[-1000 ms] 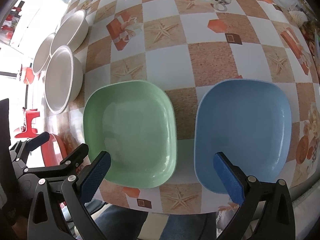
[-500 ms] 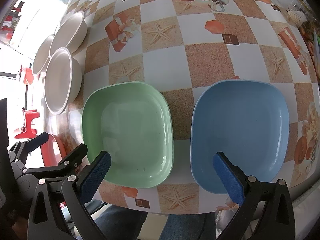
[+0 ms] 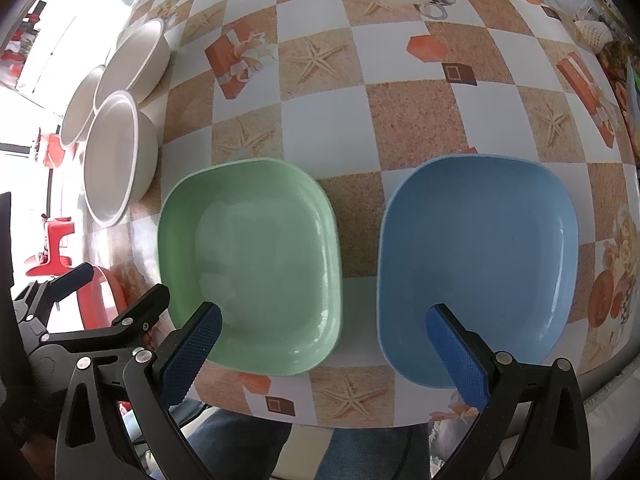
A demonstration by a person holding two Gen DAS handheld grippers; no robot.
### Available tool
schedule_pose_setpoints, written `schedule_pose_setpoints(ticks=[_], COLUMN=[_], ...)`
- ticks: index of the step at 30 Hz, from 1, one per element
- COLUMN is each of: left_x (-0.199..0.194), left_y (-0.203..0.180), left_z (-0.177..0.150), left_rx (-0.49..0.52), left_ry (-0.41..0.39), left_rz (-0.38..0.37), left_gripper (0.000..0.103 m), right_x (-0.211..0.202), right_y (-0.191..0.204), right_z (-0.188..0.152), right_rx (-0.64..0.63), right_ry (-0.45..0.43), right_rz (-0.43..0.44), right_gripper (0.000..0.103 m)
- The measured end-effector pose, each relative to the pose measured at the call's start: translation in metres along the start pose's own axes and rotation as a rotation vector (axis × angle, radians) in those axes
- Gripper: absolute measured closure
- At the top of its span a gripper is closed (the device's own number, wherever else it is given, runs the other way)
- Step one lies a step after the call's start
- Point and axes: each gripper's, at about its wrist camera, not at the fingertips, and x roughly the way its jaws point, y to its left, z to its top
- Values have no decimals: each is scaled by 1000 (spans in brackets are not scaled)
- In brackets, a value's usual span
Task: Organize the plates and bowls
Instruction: 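Move the left tool toward the rim of the green square plate, then close the left tool's fingers on the green plate rim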
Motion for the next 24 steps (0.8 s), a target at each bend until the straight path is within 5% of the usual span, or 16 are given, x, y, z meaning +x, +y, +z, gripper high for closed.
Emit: schedule_pose_setpoints(ticks=[13, 24], left_x=[10, 26], left_y=[-21, -35], left_z=[9, 20], left_rx=[14, 8], left_ry=[-48, -16], left_rz=[-18, 6], left_gripper=[0, 0], right_x=[-4, -3], right_y=[-23, -66], right_z=[-2, 11], right_rx=[75, 129], right_ry=[50, -8], right_rz=[-135, -208], right_gripper=[0, 0])
